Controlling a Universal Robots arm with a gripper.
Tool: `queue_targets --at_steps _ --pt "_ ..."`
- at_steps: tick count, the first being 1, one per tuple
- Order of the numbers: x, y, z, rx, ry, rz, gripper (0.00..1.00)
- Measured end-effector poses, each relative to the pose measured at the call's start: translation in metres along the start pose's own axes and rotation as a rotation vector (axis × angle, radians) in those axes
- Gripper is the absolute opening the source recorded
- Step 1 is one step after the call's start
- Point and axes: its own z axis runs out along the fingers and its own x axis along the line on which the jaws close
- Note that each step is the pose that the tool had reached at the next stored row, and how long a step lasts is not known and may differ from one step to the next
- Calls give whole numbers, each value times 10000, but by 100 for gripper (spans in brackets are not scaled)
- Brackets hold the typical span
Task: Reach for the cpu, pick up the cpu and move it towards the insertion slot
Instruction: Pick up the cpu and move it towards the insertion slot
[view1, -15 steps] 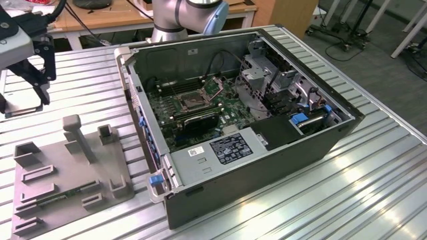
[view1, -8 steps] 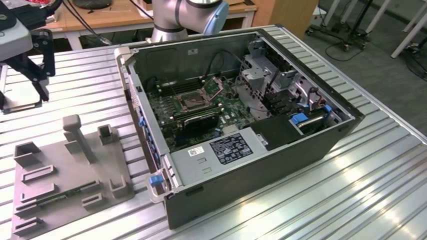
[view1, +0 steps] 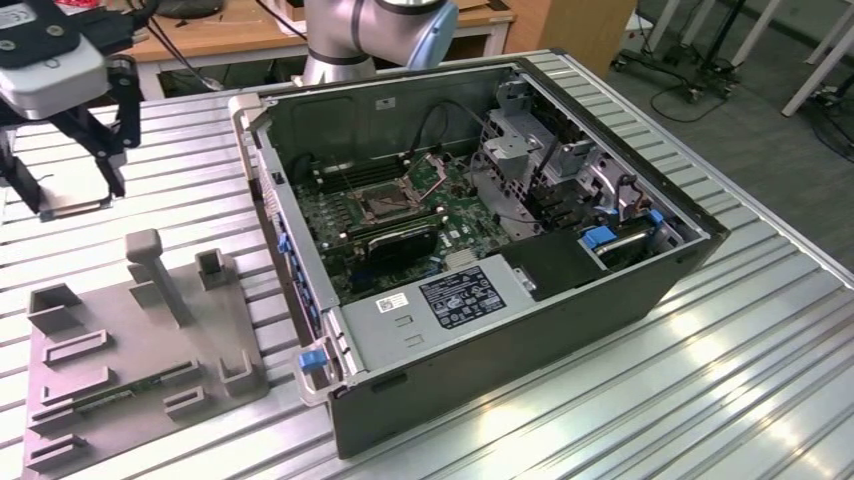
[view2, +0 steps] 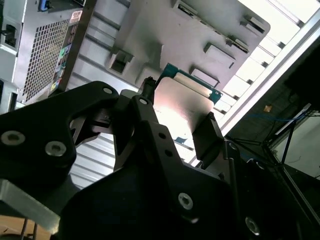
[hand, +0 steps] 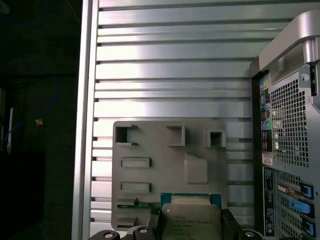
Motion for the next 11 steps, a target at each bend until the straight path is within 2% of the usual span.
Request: queue_targets --at_steps 11 --pt "-208 0 2 -1 -1 -1 54"
